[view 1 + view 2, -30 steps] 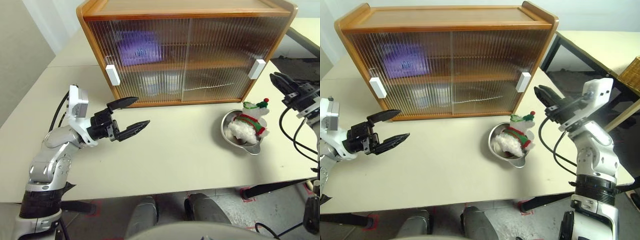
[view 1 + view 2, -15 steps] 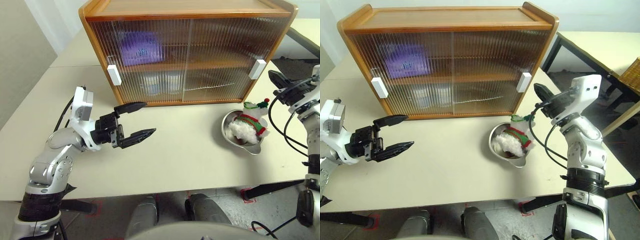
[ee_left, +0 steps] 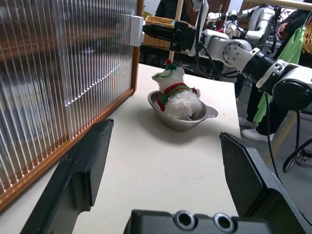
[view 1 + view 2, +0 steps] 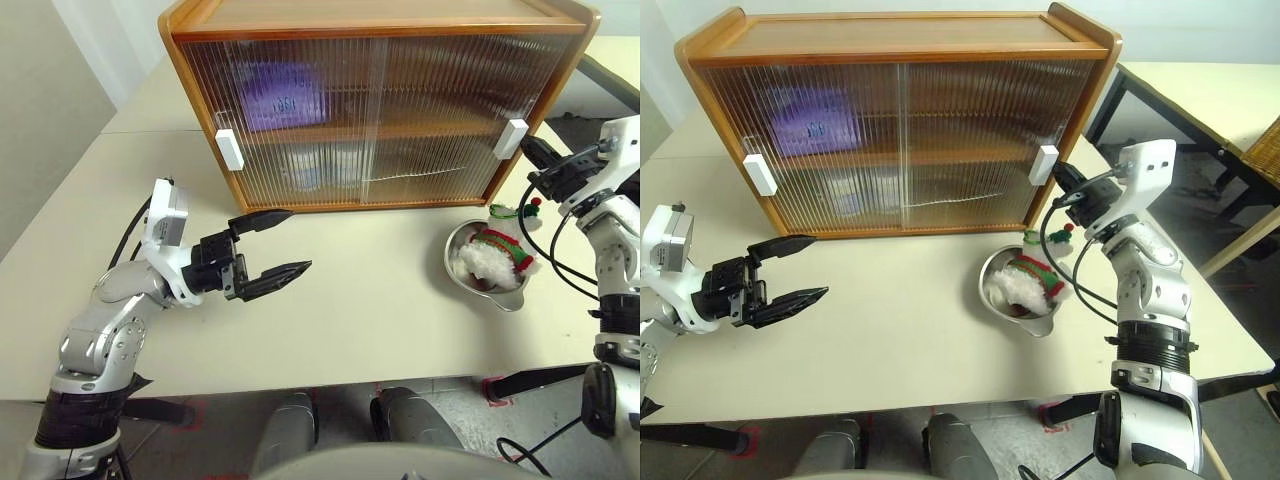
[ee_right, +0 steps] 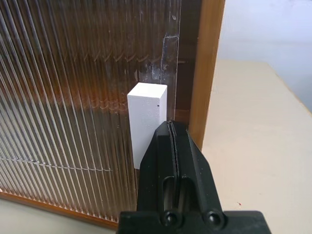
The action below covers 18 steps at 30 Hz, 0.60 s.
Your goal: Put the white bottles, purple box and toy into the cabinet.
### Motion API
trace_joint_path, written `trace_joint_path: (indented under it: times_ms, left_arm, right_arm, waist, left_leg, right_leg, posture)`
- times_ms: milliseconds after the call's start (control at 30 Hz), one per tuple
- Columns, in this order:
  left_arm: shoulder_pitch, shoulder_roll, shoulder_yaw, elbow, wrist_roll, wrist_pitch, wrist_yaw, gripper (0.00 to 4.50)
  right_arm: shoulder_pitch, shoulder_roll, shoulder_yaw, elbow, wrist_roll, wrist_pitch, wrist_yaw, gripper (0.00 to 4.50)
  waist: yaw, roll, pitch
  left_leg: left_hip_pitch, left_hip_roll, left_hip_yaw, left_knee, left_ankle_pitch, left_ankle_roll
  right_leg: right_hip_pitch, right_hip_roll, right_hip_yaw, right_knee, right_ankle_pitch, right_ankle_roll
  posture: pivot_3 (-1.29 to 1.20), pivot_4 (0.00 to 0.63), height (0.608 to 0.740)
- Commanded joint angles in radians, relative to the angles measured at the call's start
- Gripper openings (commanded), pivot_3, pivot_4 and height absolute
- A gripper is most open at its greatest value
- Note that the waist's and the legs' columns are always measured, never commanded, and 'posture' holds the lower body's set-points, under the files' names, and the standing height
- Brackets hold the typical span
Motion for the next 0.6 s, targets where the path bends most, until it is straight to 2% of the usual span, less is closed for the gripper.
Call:
trace_joint_path:
  times_ms: [33,600]
  left_arm:
    - [0.013,0.006,0.000,-0.011,0.009,-0.009,-0.002,4.50]
    - [0.017,0.004,-0.009,0.004,0.019,-0.020,-0.006,4.50]
  right_arm:
    - [-0.014,0.012,0.024,-0.005,0.001,0.009,0.018,0.05]
    - [-0.041,0.088,0.090,-0.103,0.023,0.087,0.035,0.05]
  waist:
    - [0.000,0.000,0.000]
    - [-0.003,0.001,0.001]
  left_leg:
    - [0.000,0.000,0.000,0.000,0.000,0.000]
    - [0.000,0.001,0.001,-0.007,0.000,0.000]
  right_leg:
    - [0.000,0.000,0.000,0.000,0.000,0.000]
    - [-0.004,0.000,0.000,0.000,0.000,0.001]
  posture:
    - [-0.10,0.057,0.740]
    - [-0.10,0.066,0.740]
